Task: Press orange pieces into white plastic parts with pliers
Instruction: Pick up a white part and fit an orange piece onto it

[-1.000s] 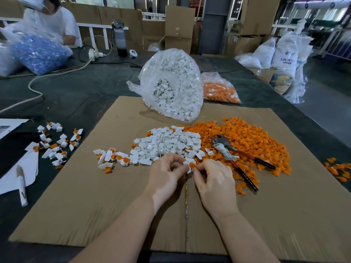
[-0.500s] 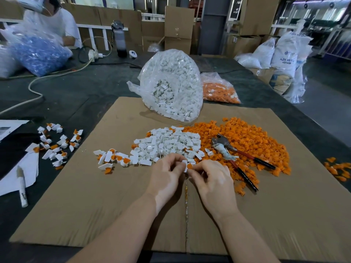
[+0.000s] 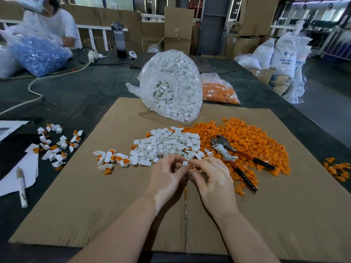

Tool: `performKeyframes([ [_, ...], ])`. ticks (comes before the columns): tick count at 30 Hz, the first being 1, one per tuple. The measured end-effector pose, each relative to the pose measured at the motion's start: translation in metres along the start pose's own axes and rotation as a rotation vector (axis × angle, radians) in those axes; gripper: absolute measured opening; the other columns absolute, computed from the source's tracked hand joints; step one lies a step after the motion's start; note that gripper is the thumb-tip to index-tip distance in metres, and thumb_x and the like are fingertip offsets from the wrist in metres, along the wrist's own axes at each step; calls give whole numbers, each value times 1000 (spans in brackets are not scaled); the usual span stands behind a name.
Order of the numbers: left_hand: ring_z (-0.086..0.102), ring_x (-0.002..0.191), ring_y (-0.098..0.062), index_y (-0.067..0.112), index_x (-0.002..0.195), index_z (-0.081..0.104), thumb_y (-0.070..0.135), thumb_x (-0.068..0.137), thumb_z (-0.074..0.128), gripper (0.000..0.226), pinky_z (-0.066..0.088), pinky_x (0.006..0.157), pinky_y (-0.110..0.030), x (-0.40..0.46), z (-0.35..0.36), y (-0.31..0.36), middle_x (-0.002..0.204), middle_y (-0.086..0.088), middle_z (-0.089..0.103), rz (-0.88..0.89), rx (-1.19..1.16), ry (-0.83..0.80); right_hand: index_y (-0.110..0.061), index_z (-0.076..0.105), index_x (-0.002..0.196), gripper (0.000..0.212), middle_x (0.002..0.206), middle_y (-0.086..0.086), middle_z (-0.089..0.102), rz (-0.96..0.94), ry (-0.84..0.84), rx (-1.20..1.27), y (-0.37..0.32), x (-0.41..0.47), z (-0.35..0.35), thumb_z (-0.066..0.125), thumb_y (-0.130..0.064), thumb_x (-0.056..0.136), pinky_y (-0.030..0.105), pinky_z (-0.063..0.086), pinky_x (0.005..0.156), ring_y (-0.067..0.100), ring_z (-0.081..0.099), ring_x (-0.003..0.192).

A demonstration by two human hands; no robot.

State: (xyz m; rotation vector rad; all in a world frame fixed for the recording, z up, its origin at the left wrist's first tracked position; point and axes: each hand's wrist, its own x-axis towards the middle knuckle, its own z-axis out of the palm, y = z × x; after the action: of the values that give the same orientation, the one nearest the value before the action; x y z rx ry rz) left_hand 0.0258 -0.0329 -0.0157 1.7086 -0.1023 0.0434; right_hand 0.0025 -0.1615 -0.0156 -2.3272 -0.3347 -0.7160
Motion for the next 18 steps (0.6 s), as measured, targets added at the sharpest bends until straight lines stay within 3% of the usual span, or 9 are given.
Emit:
performKeyframes([
  [4,56,63,-13,8,89,62,5,83,66,8,43,57,-15,1,1,-2,69,-7,57,-14,8,32,-9,69,98,16,86,-3,63,71,65,72,1,1,-7,69,-7,82,36,49,79,17,58,84],
  [7,52,61,-10,10,89,63,7,83,67,8,40,55,-10,3,0,-4,70,-6,58,-8,39,43,-12,68,85,11,73,-5,62,213,128,103,4,4,-21,59,-17,90,20,42,63,9,56,70],
  [9,54,63,-11,10,90,63,7,83,67,8,41,55,-10,3,0,-4,73,-10,60,-8,41,44,-14,59,66,31,53,-4,53,300,20,57,7,7,-29,53,-30,92,24,32,49,11,45,51],
  [11,57,66,-14,10,90,63,8,83,67,9,43,56,-11,3,0,-4,77,-16,64,-13,30,57,-14,47,54,44,46,-2,45,370,-234,32,9,10,-35,52,-35,93,26,32,48,10,40,44],
  [13,60,69,-16,11,89,62,8,82,67,8,43,57,-10,3,0,-4,79,-16,67,-16,40,67,-14,55,61,35,57,-2,57,398,-444,-13,10,8,-36,52,-29,93,29,43,58,9,52,54],
  [14,61,70,-17,12,88,62,9,82,67,8,43,57,-10,3,0,-4,78,-14,67,-16,50,68,-17,61,70,25,68,-4,63,373,-448,-64,12,8,-36,53,-24,92,27,46,65,9,57,65],
  [16,62,71,-18,14,87,62,9,83,67,8,43,59,-12,3,0,-3,75,-9,66,-14,62,64,-21,68,94,12,91,-9,66,296,-310,-112,12,9,-36,57,-16,91,15,41,74,5,57,85],
  [18,63,72,-24,12,88,62,8,83,67,8,48,66,-22,3,0,-2,75,-13,66,-22,36,51,-20,66,108,22,101,-11,62,211,-220,-63,9,11,-33,61,-12,88,12,39,83,3,54,94],
])
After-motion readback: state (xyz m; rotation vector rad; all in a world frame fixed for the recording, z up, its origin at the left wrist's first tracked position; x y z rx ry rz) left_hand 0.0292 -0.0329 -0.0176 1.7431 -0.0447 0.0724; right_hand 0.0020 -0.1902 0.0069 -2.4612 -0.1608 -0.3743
